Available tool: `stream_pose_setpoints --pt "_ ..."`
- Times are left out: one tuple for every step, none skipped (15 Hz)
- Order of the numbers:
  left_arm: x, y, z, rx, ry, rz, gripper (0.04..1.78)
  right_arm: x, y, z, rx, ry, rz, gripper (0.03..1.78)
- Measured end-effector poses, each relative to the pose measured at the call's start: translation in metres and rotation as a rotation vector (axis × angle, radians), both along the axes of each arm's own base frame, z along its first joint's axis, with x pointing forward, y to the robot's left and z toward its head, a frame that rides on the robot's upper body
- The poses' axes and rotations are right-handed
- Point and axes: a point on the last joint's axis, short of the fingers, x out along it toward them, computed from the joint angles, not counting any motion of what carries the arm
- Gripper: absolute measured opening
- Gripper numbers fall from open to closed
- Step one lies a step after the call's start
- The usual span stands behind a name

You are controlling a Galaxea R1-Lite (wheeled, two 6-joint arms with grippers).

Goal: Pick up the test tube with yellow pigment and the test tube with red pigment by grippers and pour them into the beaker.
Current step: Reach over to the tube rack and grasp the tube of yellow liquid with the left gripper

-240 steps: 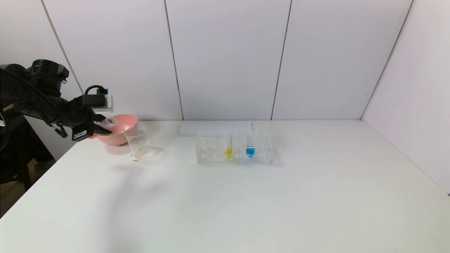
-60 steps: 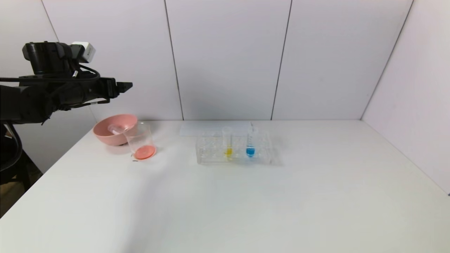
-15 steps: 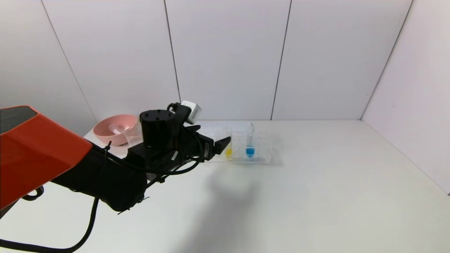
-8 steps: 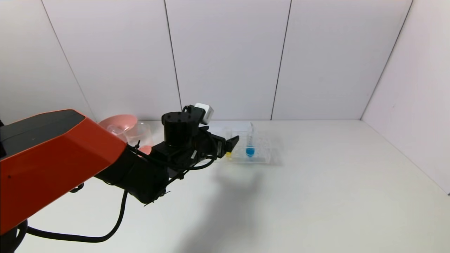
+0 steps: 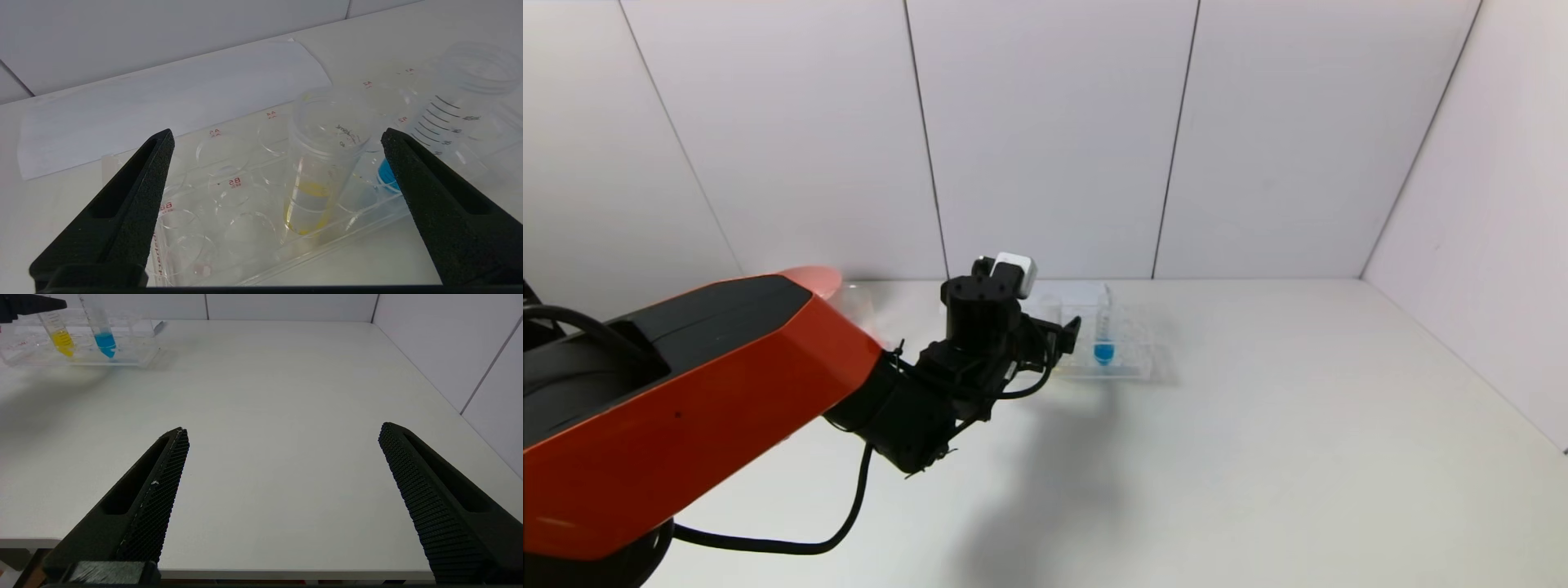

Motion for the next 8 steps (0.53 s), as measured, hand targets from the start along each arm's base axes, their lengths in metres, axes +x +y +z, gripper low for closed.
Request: stream_pose_setpoints --pt "0.0006 -0.0025 -0.0026 0.003 0.001 0.008 1.77 0.0000 0.0000 0.0000 0.000 0.000 0.000 1.70" --pt "0.0013 -0.0049 -0.0046 0.003 0.000 0.007 1.77 0.0000 0.0000 0.0000 0.000 0.000 0.000 1.70" --pt "0.0020 -0.0067 -0.0057 0.000 -0.003 0.006 1.77 0.0000 0.0000 0.0000 0.000 0.000 0.000 1.70" --pt "0.0029 -0.0079 -0.0068 -0.001 -0.005 0.006 1.77 0.0000 0.0000 0.0001 0.000 0.000 0.000 1.70" --pt "0.0033 -0.0090 -0.0082 0.000 -0.003 0.005 1.77 0.0000 0.0000 0.0001 0.000 0.000 0.000 1.70" --pt "0.0034 -0.0100 -0.0092 0.001 -0.002 0.004 1.77 0.0000 0.0000 0.0001 0.000 0.000 0.000 1.70" --pt "0.0036 -0.0109 -0.0101 0.001 -0.001 0.003 1.77 0.0000 0.0000 0.0001 0.000 0.000 -0.001 1.70" --pt "0.0044 -0.0115 -0.0117 0.003 -0.001 0.011 1.77 0.0000 0.0000 0.0001 0.000 0.000 0.000 1.70"
